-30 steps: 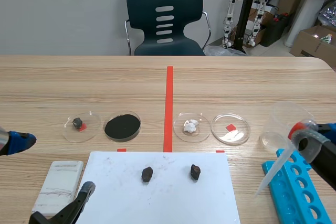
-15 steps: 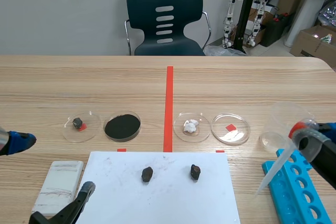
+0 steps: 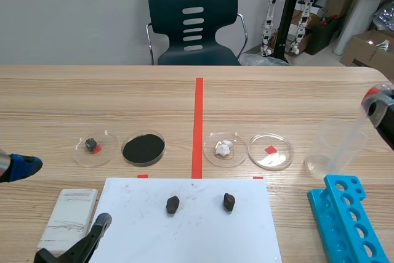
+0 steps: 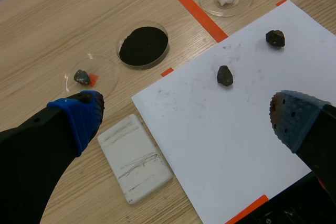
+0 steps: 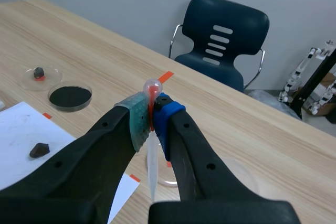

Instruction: Put the dropper in the beaker

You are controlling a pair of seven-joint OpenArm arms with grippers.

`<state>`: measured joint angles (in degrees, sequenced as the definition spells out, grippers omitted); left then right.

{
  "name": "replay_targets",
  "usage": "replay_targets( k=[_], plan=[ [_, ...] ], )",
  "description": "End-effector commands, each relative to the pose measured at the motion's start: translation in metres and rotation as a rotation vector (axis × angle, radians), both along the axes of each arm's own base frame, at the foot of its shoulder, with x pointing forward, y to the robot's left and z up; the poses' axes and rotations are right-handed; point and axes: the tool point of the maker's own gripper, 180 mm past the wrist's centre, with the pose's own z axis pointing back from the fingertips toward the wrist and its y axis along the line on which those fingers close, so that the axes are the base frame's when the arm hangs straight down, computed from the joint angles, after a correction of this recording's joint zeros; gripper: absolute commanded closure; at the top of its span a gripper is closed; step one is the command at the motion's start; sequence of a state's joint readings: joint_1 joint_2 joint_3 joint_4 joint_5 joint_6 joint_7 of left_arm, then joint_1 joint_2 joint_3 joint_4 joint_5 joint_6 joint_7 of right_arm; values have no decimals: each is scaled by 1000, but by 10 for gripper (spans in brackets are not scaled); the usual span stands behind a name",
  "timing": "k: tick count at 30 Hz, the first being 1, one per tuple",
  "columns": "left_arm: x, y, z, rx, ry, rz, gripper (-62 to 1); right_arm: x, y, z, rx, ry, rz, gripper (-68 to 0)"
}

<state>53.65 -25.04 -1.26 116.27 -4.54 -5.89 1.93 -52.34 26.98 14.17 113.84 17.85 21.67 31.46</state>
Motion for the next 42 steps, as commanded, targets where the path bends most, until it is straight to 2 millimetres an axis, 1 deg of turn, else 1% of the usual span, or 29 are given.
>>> replay_targets(
  k=[1,11,15,22,25,30,42],
  plan=[
    [1,-1,4,-16,-12,6,-623,5,-4,6,18,-32,-13,-15],
    [1,-1,4,-16,-12,6,-623,31,-42,2,42,-97,-142,-15],
    [1,-1,4,-16,-12,6,-623,40,-50,4,38,-121,-166,-15],
    [1,-1,4,-16,-12,6,-623,57,-64,19,42,-198,-231,-15],
    [1,-1,4,-16,-12,6,-623,63,-70,17,43,-197,-248,-15],
    [1,-1,4,-16,-12,6,-623,71,-75,5,52,-175,-265,-15],
    [1,-1,4,-16,-12,6,-623,88,-73,-40,75,-52,-270,-15]
  ],
)
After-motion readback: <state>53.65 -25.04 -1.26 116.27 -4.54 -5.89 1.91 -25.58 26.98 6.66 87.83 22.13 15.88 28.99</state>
